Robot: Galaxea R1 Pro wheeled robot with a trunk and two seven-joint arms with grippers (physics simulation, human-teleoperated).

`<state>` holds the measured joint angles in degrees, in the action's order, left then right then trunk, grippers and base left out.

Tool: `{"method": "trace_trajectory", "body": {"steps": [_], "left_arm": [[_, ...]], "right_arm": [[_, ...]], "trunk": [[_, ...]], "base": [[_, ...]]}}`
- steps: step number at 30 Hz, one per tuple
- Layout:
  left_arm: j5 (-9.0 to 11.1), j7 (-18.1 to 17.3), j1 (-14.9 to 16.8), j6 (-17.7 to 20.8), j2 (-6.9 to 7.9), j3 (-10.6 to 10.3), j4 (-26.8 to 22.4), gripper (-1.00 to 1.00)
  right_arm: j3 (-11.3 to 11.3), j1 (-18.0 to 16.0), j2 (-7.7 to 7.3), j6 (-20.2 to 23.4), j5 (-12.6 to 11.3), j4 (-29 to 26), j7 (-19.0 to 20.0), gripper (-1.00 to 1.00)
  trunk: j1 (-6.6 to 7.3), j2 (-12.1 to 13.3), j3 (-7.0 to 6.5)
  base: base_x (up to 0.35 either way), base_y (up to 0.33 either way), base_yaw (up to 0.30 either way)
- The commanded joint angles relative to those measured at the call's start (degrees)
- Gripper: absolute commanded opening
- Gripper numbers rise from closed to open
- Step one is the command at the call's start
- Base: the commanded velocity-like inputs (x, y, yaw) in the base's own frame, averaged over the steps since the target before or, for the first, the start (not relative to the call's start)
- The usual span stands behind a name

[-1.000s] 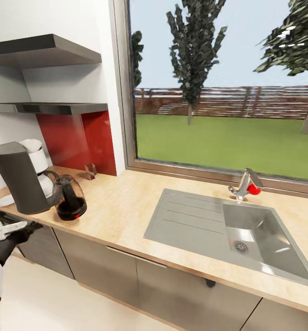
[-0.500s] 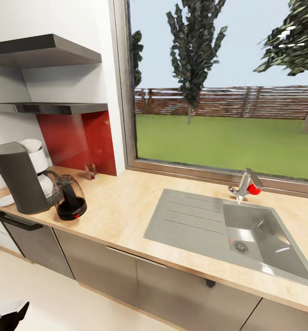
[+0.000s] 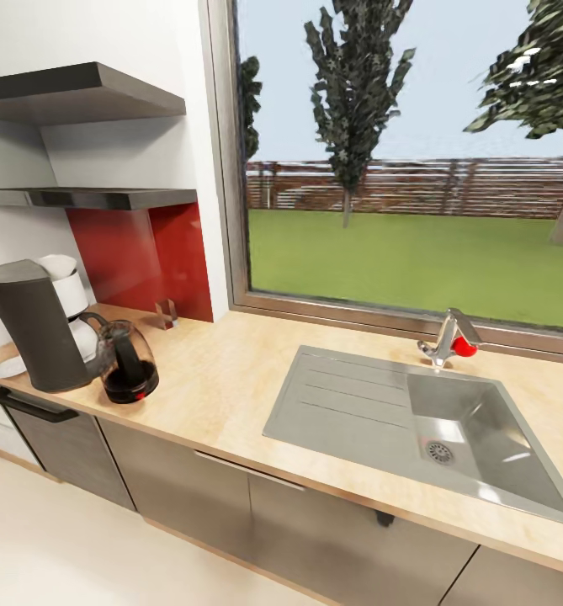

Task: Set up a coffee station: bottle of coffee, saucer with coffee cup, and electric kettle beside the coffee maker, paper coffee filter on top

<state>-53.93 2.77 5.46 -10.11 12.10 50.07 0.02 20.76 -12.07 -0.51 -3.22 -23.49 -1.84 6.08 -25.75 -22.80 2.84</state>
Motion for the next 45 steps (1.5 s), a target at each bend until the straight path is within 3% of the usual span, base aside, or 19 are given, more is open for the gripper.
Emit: {"method": "trace_trajectory", "body": {"steps": [1,2,7,28,41,45], "left_arm": [[-0.59,1.10,-0.14,-0.21,-0.06,0.38,0.44,1.00],[-0.57,3.73,-0.87,-0.14,-0.99,0.43,1.34,1.00],[-0.63,5.92,-1.26,-0.15,-3.32,0.58,1.52,1.00],[-0.56,6.90,-1.33,-0.96,-3.75,0.99,1.13,1.00],[-0.51,6.96,-1.29,-0.91,-3.93,1.34,1.08,1.00],[0.47,6.98,-1.25,-0.88,-3.97,2.36,1.05,1.00]], "right_arm": [[0.43,-0.05,-0.01,-0.20,-0.60,0.07,0.24,1.00],[0.61,-0.05,0.04,-0.20,-0.46,0.08,0.30,1.00],[0.71,-0.05,1.73,-0.24,-0.23,0.08,0.22,1.00],[0.16,-0.05,2.09,-0.13,-0.70,0.09,0.08,1.00],[0.05,-0.05,1.64,-0.12,-0.79,0.09,0.09,1.00],[0.04,-0.05,1.60,-0.16,-0.81,0.14,0.07,1.00]], "trunk": [[-0.04,-0.12,0.12],[-0.04,-0.12,0.12],[-0.04,-0.12,0.12],[-0.04,-0.12,0.12],[-0.04,-0.12,0.12],[-0.04,-0.12,0.12]], "base": [[0.000,0.000,0.000],[0.000,0.000,0.000],[0.000,0.000,0.000],[0.000,0.000,-0.003],[0.000,0.000,-0.244],[0.000,0.000,-0.267]]}}
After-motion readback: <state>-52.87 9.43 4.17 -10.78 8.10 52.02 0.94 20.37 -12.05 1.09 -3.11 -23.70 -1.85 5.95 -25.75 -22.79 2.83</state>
